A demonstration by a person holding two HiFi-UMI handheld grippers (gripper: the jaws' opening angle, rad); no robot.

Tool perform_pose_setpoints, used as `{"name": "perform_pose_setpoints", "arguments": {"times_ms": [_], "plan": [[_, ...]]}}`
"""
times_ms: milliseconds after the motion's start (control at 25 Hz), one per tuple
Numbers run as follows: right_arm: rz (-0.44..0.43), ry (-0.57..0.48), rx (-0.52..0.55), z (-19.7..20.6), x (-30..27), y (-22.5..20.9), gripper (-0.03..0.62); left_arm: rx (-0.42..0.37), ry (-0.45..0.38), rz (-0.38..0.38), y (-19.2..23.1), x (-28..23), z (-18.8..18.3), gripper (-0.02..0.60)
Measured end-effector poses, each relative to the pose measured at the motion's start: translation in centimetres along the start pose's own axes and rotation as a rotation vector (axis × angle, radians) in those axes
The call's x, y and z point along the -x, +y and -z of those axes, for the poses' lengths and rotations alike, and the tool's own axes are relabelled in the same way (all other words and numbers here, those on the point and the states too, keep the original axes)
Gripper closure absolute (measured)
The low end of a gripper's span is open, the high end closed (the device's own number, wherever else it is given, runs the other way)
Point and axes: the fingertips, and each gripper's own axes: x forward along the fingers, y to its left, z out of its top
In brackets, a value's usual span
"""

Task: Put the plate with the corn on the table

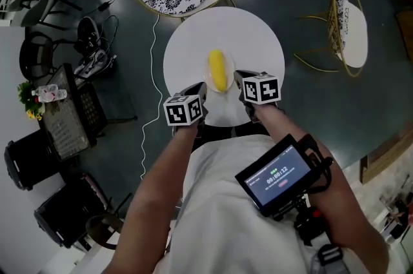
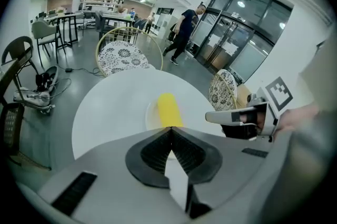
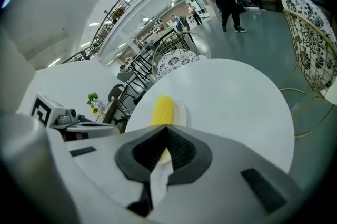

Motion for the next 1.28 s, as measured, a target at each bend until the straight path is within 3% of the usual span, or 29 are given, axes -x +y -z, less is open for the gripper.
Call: {"name": "perform_pose_setpoints", "arguments": {"times_ms": [200,680,1000,1280], "plan": [[-0.03,-0.024,-0.007,-0.7,1.1,1.2,0.588,-0.09,0.001,0.042,-0.5,1.7,-0.7,0.574],[-0.008,-0.107,-0.027,-1.2,4.1,3.3,0.588,-0.161,-0.059,0.145,0.1,4.7,-2.4,0.574],[-0.004,-0.193,-0.001,-1.4,6.3,7.2,0.588,-0.245,-0.139,0.28,-0.5,8.7,-3.5,0.574],[-0.027,-0.289,0.057,-0.9,9.6,13.5,0.588,-0.305,-0.207,0.375,-0.9,14.2,-3.3,0.574]]}}
